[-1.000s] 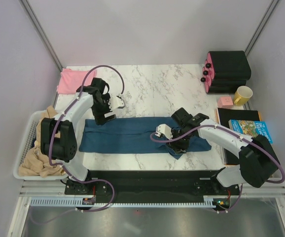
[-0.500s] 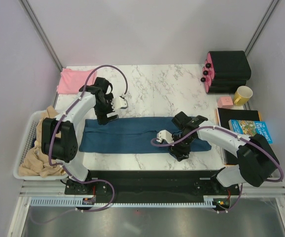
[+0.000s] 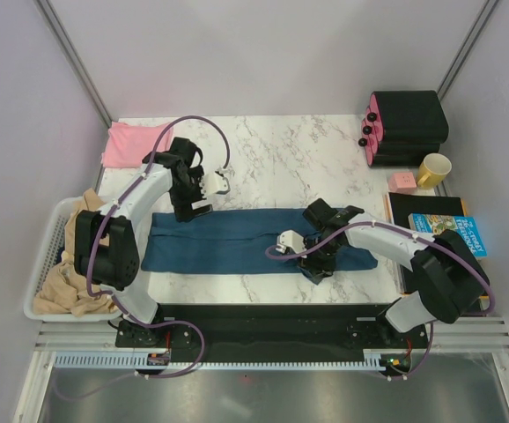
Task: Fold and stack the t-shirts
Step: Fold the tshirt
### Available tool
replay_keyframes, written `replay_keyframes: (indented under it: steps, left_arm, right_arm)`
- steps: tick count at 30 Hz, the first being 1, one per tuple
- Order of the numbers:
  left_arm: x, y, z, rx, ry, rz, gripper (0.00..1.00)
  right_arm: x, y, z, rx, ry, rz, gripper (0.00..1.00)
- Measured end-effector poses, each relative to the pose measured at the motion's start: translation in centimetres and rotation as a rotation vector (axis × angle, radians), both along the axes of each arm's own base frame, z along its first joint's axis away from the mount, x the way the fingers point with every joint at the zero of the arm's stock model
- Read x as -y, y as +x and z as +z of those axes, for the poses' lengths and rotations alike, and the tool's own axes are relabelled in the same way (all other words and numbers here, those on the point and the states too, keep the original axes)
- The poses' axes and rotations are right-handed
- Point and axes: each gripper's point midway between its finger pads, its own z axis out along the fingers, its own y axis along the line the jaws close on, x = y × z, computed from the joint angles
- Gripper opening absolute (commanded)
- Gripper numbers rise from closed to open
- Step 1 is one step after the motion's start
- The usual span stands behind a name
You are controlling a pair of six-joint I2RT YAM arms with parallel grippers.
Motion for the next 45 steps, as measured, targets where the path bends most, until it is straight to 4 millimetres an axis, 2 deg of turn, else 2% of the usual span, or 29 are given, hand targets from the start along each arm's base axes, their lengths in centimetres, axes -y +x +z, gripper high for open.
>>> replay_keyframes:
  steps: [2, 3, 5, 13, 20, 24, 29, 30, 31, 32, 33, 34, 37, 45]
  left_arm:
    - [-0.1, 0.0, 0.0, 0.001, 0.004, 0.001, 1.0]
    - [-0.1, 0.0, 0.0, 0.002, 0.006, 0.002, 1.0]
    - [-0.2, 0.1, 0.1, 0.003, 0.012, 0.003, 1.0]
    - [-0.2, 0.4, 0.3, 0.011, 0.017, 0.005, 1.0]
    - [-0.2, 0.8, 0.1, 0.005, 0.018, 0.004, 1.0]
    - [-0.1, 1.0, 0.1, 0.004, 0.019, 0.004, 1.0]
    - [-0.1, 1.0, 0.1, 0.005, 0.018, 0.004, 1.0]
    - [-0.1, 1.0, 0.1, 0.006, 0.018, 0.004, 1.0]
    - [-0.1, 1.1, 0.2, 0.007, 0.018, 0.004, 1.0]
    - [-0.1, 1.1, 0.2, 0.007, 0.018, 0.004, 1.0]
    - [-0.1, 1.2, 0.2, 0.007, 0.018, 0.004, 1.0]
    - [-0.1, 1.2, 0.1, 0.007, 0.018, 0.004, 1.0]
    - [-0.1, 1.2, 0.0, 0.002, 0.019, 0.004, 1.0]
    - [-0.1, 1.2, -0.1, -0.001, 0.02, 0.004, 1.0]
  right_arm:
    - [0.0, 0.1, -0.1, 0.001, -0.004, -0.001, 0.26]
    - [0.0, 0.1, -0.2, 0.001, -0.004, 0.001, 0.14]
    - [0.0, 0.1, -0.3, 0.003, -0.005, 0.005, 0.0]
    - [0.2, -0.1, 0.3, -0.004, -0.028, 0.026, 0.0]
    - [0.4, -0.2, 3.3, 0.009, -0.043, 0.103, 0.0]
    - [1.1, -1.0, 4.3, -0.007, -0.081, 0.168, 0.0]
    - [2.6, -2.3, 4.4, -0.023, -0.16, 0.276, 0.0]
    - [2.9, -2.4, 4.4, -0.022, -0.173, 0.293, 0.03]
    - [3.1, -2.5, 4.4, -0.019, -0.185, 0.312, 0.11]
    - [3.4, -2.6, 4.3, -0.018, -0.198, 0.329, 0.33]
    - [3.6, -2.7, 4.3, -0.018, -0.211, 0.348, 0.47]
    - [3.7, -2.8, 4.3, -0.023, -0.222, 0.354, 0.53]
    - [4.0, -3.0, 4.0, -0.034, -0.248, 0.389, 0.56]
    - [3.8, -2.7, 3.7, -0.028, -0.259, 0.406, 0.54]
